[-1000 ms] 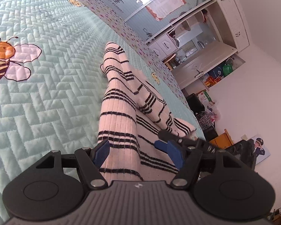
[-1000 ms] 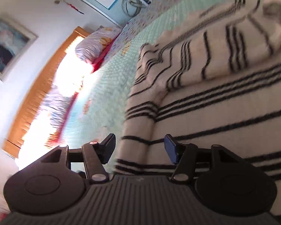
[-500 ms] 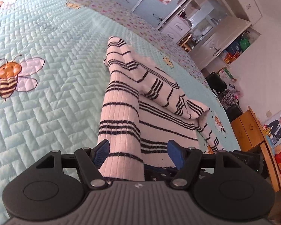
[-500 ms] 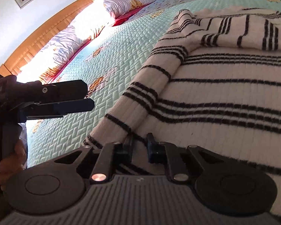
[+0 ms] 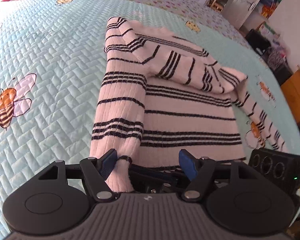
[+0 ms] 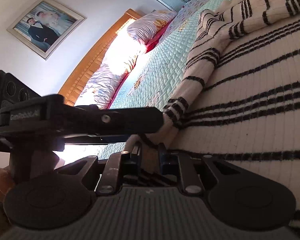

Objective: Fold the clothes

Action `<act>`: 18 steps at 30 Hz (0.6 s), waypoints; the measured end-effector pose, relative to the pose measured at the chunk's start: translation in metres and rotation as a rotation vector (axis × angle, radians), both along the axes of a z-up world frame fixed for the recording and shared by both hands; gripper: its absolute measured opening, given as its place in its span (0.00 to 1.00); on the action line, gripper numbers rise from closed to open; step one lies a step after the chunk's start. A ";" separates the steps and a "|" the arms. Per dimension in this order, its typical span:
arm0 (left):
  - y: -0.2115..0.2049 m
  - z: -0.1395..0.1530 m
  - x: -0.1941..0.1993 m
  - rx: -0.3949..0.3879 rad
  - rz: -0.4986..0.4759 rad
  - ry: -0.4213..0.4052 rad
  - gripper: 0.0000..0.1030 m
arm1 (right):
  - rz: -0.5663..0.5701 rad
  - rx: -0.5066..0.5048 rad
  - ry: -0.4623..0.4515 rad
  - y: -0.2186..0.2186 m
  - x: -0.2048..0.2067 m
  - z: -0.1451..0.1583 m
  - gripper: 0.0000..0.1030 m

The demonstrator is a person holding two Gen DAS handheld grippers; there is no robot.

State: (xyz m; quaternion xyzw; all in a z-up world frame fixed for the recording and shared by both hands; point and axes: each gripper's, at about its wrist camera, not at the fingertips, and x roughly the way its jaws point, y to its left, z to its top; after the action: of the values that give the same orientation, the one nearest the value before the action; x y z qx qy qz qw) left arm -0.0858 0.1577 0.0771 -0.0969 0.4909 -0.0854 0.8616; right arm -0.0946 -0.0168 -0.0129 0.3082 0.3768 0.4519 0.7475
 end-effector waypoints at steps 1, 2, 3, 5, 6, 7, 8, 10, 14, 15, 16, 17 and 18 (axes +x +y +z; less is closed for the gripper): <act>-0.005 -0.001 0.002 0.039 -0.015 0.009 0.69 | 0.004 0.008 -0.007 0.001 0.000 0.000 0.18; -0.010 -0.002 0.004 0.076 -0.030 0.019 0.69 | 0.006 0.014 -0.015 0.001 0.000 0.000 0.18; -0.013 -0.005 0.006 0.105 -0.039 0.030 0.68 | 0.004 0.019 -0.022 0.002 0.001 -0.001 0.19; -0.016 -0.009 0.009 0.145 -0.043 0.047 0.67 | 0.003 0.033 -0.018 0.002 0.002 -0.003 0.19; -0.015 -0.010 0.011 0.156 -0.033 0.053 0.65 | 0.004 0.040 -0.017 0.002 0.002 -0.004 0.19; -0.014 -0.011 0.012 0.168 -0.018 0.057 0.61 | 0.008 0.047 -0.022 0.002 0.002 -0.004 0.19; -0.012 -0.011 0.013 0.182 0.003 0.059 0.48 | 0.012 0.053 -0.027 0.002 0.002 -0.004 0.19; -0.005 -0.011 0.014 0.186 0.046 0.059 0.25 | 0.020 0.063 -0.033 0.001 0.002 -0.002 0.19; 0.008 -0.005 0.010 0.151 0.120 0.034 0.09 | 0.008 0.098 -0.008 -0.008 0.003 -0.002 0.35; 0.011 -0.003 0.007 0.140 0.135 0.024 0.09 | 0.001 0.109 0.004 -0.012 0.004 -0.002 0.39; 0.013 -0.001 0.005 0.130 0.150 0.014 0.09 | -0.011 0.107 0.022 -0.015 0.006 -0.003 0.39; 0.015 0.001 0.002 0.118 0.164 0.004 0.09 | -0.033 0.106 0.049 -0.018 0.007 -0.004 0.39; 0.016 0.003 0.000 0.102 0.172 -0.005 0.08 | -0.056 0.106 0.076 -0.022 0.008 -0.005 0.39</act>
State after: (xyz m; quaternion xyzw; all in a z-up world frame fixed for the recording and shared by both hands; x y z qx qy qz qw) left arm -0.0858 0.1742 0.0803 -0.0946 0.4824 0.0139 0.8707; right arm -0.0863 -0.0386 -0.0183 0.3748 0.3717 0.4380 0.7277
